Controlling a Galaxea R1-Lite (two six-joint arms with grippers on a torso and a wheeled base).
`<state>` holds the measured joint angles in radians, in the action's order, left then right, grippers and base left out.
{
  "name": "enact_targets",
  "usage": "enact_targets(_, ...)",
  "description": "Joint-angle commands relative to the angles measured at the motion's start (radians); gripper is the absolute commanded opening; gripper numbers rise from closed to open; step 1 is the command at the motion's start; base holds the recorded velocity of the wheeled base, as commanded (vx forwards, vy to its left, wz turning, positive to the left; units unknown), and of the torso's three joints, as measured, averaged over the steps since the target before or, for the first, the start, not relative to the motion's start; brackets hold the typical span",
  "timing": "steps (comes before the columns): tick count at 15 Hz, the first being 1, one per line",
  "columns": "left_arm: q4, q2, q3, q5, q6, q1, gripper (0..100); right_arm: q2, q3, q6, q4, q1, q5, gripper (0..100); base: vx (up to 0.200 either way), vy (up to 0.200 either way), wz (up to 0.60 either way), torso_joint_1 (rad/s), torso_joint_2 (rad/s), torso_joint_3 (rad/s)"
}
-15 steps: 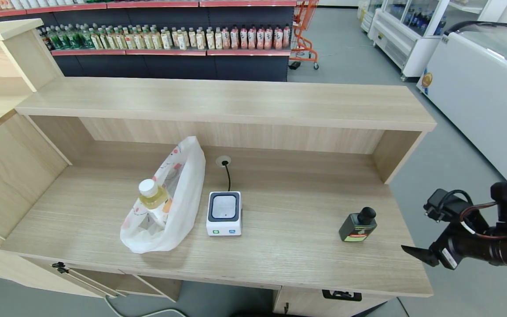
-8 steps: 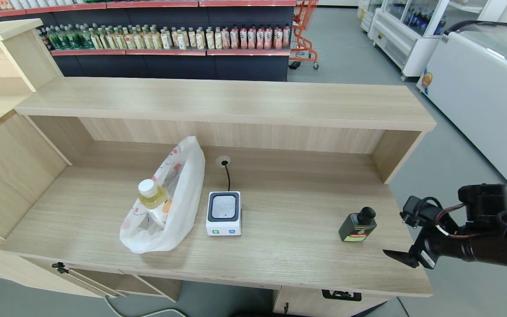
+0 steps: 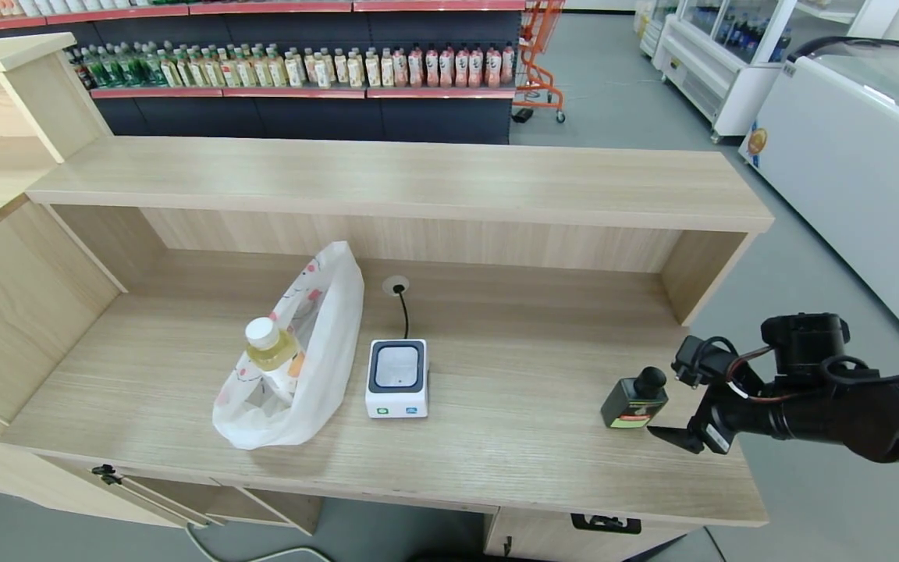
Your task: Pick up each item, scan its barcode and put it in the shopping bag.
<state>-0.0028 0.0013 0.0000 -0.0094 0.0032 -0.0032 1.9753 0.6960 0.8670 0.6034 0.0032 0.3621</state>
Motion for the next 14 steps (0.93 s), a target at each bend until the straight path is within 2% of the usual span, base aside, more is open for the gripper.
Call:
enact_targets(1, 0.000, 0.000, 0.000, 0.000, 0.000, 0.000, 100, 0.043, 0.037, 0.000, -0.001, 0.008, 0.000, 100, 0.000, 0.000, 0.00, 0.000, 0.00, 0.000)
enact_targets(9, 0.000, 0.000, 0.000, 0.000, 0.000, 0.000, 100, 0.148, 0.148, -0.108, -0.001, 0.083, -0.002, 100, 0.000, 0.000, 0.00, 0.000, 0.00, 0.000)
enact_targets(10, 0.000, 0.000, 0.000, 0.000, 0.000, 0.000, 100, 0.154, 0.149, -0.105, -0.001, 0.086, -0.002, 0, 0.000, 0.000, 0.00, 0.000, 0.00, 0.000)
enact_targets(14, 0.000, 0.000, 0.000, 0.000, 0.000, 0.000, 100, 0.151, 0.165, -0.108, 0.003, 0.101, -0.002, 0, 0.000, 0.000, 0.00, 0.000, 0.00, 0.000)
